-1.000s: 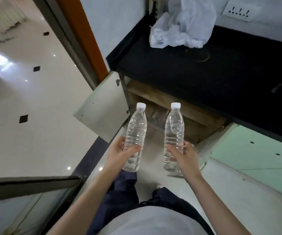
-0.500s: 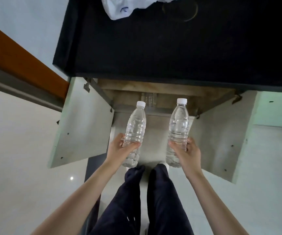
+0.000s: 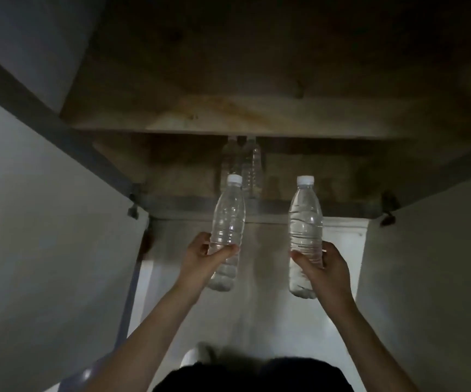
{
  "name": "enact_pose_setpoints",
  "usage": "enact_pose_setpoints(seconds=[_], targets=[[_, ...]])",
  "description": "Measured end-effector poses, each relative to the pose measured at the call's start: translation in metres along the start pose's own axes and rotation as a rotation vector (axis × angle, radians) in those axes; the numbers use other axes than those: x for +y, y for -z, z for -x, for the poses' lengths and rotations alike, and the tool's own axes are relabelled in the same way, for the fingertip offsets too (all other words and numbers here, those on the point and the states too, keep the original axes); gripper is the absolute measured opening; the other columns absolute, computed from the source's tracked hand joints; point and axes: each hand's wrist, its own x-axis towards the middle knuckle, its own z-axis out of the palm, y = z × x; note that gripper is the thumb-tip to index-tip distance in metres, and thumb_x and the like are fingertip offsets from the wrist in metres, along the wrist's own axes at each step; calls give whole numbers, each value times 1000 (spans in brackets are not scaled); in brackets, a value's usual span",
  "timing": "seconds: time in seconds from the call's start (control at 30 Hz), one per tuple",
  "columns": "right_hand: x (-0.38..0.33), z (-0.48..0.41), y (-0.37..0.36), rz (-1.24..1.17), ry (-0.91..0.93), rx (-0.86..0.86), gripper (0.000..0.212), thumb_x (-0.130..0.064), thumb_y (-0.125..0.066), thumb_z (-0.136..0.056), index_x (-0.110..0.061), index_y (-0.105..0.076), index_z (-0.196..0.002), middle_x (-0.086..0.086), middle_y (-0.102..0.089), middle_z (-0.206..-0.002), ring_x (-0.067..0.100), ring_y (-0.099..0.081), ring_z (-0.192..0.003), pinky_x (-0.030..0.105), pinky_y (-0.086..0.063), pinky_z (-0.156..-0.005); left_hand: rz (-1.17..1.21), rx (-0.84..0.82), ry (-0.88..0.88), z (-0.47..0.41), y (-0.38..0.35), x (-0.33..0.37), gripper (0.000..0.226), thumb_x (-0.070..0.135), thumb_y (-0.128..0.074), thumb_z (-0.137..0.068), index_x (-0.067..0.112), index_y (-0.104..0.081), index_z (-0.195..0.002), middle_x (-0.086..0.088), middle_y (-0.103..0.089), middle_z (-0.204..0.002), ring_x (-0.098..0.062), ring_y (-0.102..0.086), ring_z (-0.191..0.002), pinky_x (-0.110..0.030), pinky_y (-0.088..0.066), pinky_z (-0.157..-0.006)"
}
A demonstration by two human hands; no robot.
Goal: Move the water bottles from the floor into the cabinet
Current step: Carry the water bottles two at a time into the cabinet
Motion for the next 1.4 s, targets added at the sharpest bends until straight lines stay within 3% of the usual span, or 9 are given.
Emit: enact_pose_setpoints(seconds=[0.1, 0.33, 0.6, 0.73, 0.9, 1.03, 1.2, 1.3, 1.4], targets=[[46, -64, -25, -75, 40, 20, 28, -22, -79, -82, -17, -63, -105, -1, -72, -93, 15, -69, -82, 16, -49, -64, -12, -6, -119, -79, -19, -40, 38, 26, -87, -67, 11, -66, -95, -12, -75, -84, -31, -73, -71, -40, -58, -60], [112, -169, -53, -147, 147, 101, 24, -28, -84, -76, -20, -67, -90, 1, -74, -81, 22, -70, -74, 27, -49, -64, 31, -82, -360, -196, -69, -93, 31, 12, -87, -69, 7, -68, -93, -9, -76, -80, -25, -72, -73, -35, -56, -68], [109, -180, -34, -25, 167, 134, 32, -28, -83, -77, -16, -65, -101, 3, -73, -92, 16, -68, -82, 21, -47, -63, 108, -111, -318, -204, -132, -77, 46, 39, -89, -50, 11, -68, -80, -3, -73, -71, -15, -66, -64, -37, -54, -68], [115, -195, -33, -72, 135, 135, 26, -21, -79, -82, -8, -64, -98, 5, -69, -84, 13, -63, -67, 11, -44, -47, 123, -89, -322, -215, -146, -78, 18, 23, -88, -63, 15, -72, -61, -2, -71, -62, -16, -69, -59, -29, -54, -61], [120, -211, -41, 41, 182, 177, 26, -35, -81, -77, -16, -67, -84, -2, -70, -78, 15, -66, -73, 21, -44, -59, 73, -27, -396, -230, -154, -82, 20, 24, -87, -64, 10, -76, -75, -5, -76, -71, -25, -74, -72, -41, -60, -71], [122, -215, -42, -130, 117, 42, 26, -27, -80, -79, -14, -63, -64, 5, -61, -61, 19, -55, -49, 26, -41, -52, 29, -27, -470, -232, -154, -81, 30, 20, -90, -62, 12, -76, -88, -1, -77, -77, -17, -74, -74, -33, -58, -72], [125, -207, -41, -22, 260, 111, 26, -24, -80, -81, -15, -66, -101, -7, -69, -85, 8, -65, -74, 6, -46, -53, 38, -46, -549, -236, -148, -87, 28, 21, -89, -65, 18, -74, -88, 3, -76, -77, -13, -73, -75, -34, -58, -72], [131, -201, -40, -50, 353, 91, 41, -21, -82, -78, -24, -62, -113, -10, -70, -101, 8, -68, -87, 9, -52, -61, 24, -105, -656, -232, -139, -101, 35, 12, -86, -71, 25, -70, -99, 9, -76, -89, -6, -71, -85, -17, -53, -74], [138, -194, -41, -82, 374, 67, 54, -20, -84, -75, -31, -61, -123, -15, -68, -108, 6, -67, -93, 10, -53, -64, -46, -156, -755, -229, -127, -118, 59, 22, -87, -68, 27, -64, -121, 11, -73, -109, -7, -68, -103, -22, -53, -89]])
